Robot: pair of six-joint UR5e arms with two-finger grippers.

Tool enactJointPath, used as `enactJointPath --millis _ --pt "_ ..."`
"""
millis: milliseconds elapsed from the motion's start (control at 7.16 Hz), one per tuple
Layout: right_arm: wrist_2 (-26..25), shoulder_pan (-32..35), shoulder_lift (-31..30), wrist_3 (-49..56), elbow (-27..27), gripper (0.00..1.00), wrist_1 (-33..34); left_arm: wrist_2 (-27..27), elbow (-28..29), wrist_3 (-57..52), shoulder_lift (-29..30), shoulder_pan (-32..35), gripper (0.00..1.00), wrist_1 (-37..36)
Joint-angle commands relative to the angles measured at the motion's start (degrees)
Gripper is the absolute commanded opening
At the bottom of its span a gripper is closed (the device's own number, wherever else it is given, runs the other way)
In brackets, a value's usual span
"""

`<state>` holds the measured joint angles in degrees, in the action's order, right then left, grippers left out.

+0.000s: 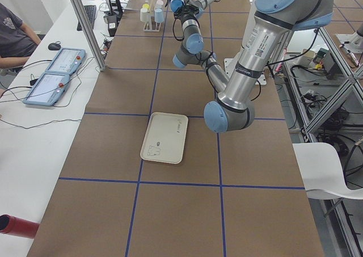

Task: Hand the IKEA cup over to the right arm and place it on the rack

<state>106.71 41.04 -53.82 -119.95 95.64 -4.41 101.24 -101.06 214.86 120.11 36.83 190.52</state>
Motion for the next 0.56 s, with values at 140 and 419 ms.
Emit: enactJointPath --millis 140,419 --pt "-0.01 0.18 -0.15 -0.02 0.08 0.21 0.01 0.1 -1.32 -1.19 -0.83 0.69 1.0 0.12" --pt "-0.71 1.23 -0.76 -0.02 0.86 0.21 -0.34 -0.07 -1.86 -12.45 -3.29 2.36 1.0 2.57"
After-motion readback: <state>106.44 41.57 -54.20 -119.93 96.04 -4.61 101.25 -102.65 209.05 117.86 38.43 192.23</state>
